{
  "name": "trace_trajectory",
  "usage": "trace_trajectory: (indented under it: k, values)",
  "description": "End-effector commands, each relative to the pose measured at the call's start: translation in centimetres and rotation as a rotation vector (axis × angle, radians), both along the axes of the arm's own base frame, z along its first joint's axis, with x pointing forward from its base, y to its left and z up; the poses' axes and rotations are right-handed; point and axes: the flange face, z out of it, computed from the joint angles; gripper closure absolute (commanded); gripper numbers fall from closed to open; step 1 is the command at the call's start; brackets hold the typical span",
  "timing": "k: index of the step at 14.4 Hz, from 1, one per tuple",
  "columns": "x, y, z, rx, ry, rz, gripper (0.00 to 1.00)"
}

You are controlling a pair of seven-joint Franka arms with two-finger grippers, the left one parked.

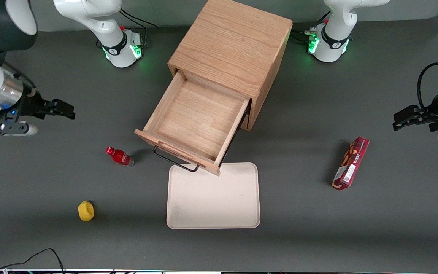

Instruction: Open upper drawer

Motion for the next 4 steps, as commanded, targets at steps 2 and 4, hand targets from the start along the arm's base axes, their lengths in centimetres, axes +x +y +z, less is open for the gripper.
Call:
trace_trajectory:
  k: [2,4]
  values:
    - [-0.64,-0.50,2.18,-0.016,-0.084,-0.025,0.00]
    - [-0.68,-1.09,2.40,-0.016,-0.075,-0.032,0.00]
